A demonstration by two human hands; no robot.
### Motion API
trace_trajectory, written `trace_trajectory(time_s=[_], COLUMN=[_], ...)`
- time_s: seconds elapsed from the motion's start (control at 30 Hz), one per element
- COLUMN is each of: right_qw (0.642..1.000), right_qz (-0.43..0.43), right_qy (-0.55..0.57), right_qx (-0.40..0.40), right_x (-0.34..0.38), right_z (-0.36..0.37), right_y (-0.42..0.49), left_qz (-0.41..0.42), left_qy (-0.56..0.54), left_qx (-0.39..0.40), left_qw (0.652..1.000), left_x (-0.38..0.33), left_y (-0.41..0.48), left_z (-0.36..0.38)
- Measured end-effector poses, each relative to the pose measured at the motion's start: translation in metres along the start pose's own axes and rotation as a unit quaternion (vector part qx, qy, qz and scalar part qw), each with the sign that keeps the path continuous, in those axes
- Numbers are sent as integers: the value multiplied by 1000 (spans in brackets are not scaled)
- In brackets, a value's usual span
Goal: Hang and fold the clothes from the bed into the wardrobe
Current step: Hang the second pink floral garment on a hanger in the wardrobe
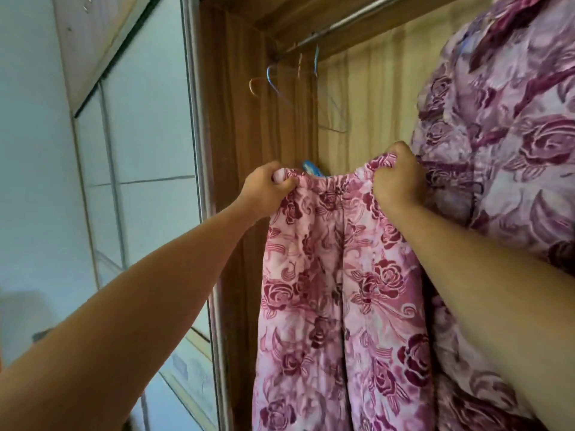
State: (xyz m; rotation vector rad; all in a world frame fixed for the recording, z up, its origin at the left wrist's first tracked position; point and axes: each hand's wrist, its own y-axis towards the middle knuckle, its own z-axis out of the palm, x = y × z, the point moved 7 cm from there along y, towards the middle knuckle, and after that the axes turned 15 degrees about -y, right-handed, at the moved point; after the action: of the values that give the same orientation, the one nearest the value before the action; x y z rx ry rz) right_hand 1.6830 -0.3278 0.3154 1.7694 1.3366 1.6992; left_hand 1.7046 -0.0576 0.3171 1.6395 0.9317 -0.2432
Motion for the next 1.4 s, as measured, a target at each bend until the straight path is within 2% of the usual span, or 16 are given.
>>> trace_trajectory(time_s=[0.27, 0.5, 0.73, 0.87, 0.93, 1.0, 1.1, 1.2, 1.27, 1.33, 1.4], right_qw=[999, 998, 992, 980, 961, 935, 863, 800, 766, 750, 751], right_qz=[-39, -63, -22, 12, 25, -10, -57, -81, -113, -128, -109], right_qy=[-25, -25, -69, -90, -111, -158, -268, -318, -343, -353, -331], right_qx=[-14, 7, 99, 178, 251, 318, 423, 502, 532, 544, 562], right_x=[-16, -58, -138, -185, -206, -227, -260, -280, -279, -278, -271], right_z=[43, 96, 167, 199, 216, 231, 246, 256, 260, 259, 253], right_y=[56, 65, 24, -27, -57, -85, -127, -155, -163, -164, -162], left_qz=[17, 1, -67, -126, -150, -168, -194, -195, -188, -178, -169], left_qy=[2, -7, 15, 63, 98, 124, 175, 237, 247, 240, 223], left_qx=[-40, -44, -2, 55, 94, 123, 197, 298, 326, 331, 336], left_qw=[999, 999, 998, 989, 979, 970, 945, 904, 893, 895, 899], left_x=[58, 114, 202, 255, 280, 302, 331, 355, 363, 362, 355], left_y=[91, 108, 84, 50, 30, 11, -21, -55, -70, -75, -75], left_z=[29, 69, 128, 159, 172, 183, 203, 224, 229, 230, 227])
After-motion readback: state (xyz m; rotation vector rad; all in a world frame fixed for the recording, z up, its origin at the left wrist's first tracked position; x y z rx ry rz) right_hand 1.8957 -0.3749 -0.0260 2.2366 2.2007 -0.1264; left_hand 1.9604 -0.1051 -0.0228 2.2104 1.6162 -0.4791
